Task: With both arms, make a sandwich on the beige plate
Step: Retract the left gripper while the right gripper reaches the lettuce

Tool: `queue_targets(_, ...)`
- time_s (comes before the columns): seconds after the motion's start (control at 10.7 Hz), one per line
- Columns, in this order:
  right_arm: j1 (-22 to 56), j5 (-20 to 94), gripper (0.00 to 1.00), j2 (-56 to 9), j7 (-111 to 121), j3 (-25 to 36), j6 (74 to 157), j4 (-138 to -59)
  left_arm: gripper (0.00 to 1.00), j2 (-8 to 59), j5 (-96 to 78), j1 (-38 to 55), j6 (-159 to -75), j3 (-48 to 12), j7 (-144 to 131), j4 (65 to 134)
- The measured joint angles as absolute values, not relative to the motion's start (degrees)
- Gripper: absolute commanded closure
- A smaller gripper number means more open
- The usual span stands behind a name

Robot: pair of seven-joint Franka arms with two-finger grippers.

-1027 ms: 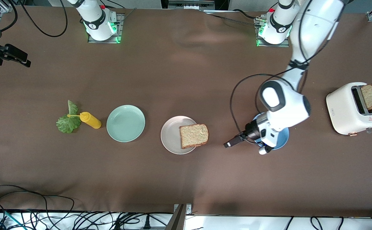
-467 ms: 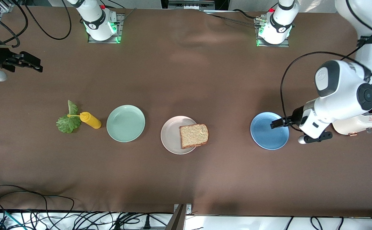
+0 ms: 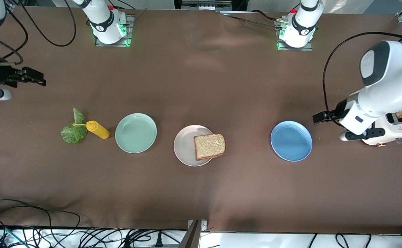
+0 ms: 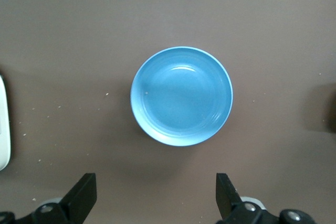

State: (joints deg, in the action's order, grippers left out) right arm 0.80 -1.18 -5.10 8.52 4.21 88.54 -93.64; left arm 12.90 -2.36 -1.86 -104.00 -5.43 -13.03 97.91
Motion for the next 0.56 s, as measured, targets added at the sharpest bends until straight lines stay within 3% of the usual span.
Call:
queue_targets(0.37, 0.3, -1.4, 0.0, -7.3, 19.1, 11.3, 98.8, -100.7, 0.0, 10.9, -2.4, -5.5, -98.0, -5.0, -11.8, 94.6)
queue_targets(0.56, 0.2, -1.4, 0.0, -10.7, 23.3, 13.8, 104.1, -103.3, 0.0, 10.0, -1.6, -1.8, -97.5, -0.8, -10.7, 94.2)
